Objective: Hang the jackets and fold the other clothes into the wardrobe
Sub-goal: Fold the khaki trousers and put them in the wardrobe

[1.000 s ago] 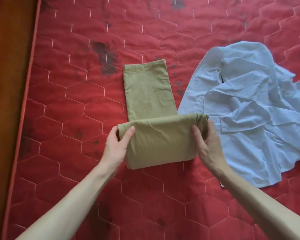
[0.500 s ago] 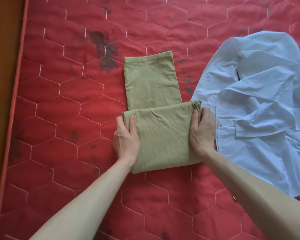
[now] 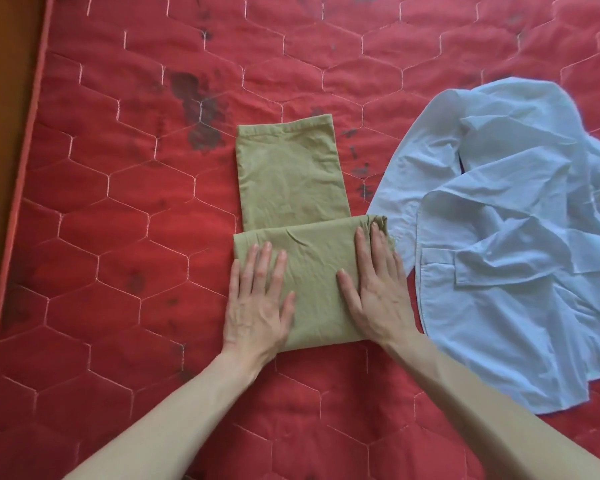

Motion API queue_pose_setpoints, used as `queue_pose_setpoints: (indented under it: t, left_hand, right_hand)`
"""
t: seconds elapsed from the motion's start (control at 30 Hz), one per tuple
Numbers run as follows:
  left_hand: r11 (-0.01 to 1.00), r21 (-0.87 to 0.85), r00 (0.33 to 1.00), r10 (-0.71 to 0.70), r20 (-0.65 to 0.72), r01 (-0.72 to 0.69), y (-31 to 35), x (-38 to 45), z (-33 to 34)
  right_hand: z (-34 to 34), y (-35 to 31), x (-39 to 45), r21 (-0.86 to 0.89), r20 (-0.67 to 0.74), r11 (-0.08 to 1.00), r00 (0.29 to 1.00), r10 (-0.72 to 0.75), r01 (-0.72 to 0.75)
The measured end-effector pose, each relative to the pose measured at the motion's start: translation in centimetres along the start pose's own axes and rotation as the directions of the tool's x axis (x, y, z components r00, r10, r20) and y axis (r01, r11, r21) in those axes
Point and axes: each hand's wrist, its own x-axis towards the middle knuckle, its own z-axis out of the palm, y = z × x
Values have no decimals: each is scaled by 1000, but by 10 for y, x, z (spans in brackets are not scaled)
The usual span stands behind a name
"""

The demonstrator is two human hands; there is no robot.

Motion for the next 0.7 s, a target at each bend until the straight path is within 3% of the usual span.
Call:
queue_pose_setpoints:
  t: [0.07, 0.17, 0.23, 0.3, 0.37, 0.5, 0.6, 0.7]
  left_hand:
    - [996, -12, 996, 88, 23, -88, -3, -3, 0]
    - [935, 64, 933, 339, 118, -348, -14, -14, -3]
    - [865, 120, 867, 463, 188, -488, -22, -21, -7]
    - [825, 175, 833, 487, 262, -537, -26, -26, -13]
    - [838, 213, 849, 432, 304, -502, -20, -28, -17]
    - [890, 263, 918, 310, 246, -371, 20, -36, -25]
    - [948, 169, 947, 230, 226, -270, 33, -37, -39]
    - [979, 42, 950, 185, 250, -202, 32, -42, -55]
  right_hand:
    - [-7, 8, -7, -80, 11, 983, 986, -166, 166]
    - [-12, 20, -25, -148, 134, 886, 896, -422, 440]
    - [-16, 24, -33, -148, 199, 863, 869, -453, 484]
    - [-23, 24, -34, -166, 261, 848, 852, -455, 504]
    - [-30, 21, -33, -204, 319, 835, 841, -438, 512]
    - [-36, 4, -34, -297, 367, 828, 857, -362, 476]
    - [-44, -6, -40, -352, 328, 824, 883, -335, 443]
    - [-61, -7, -46, -306, 275, 824, 873, -403, 477]
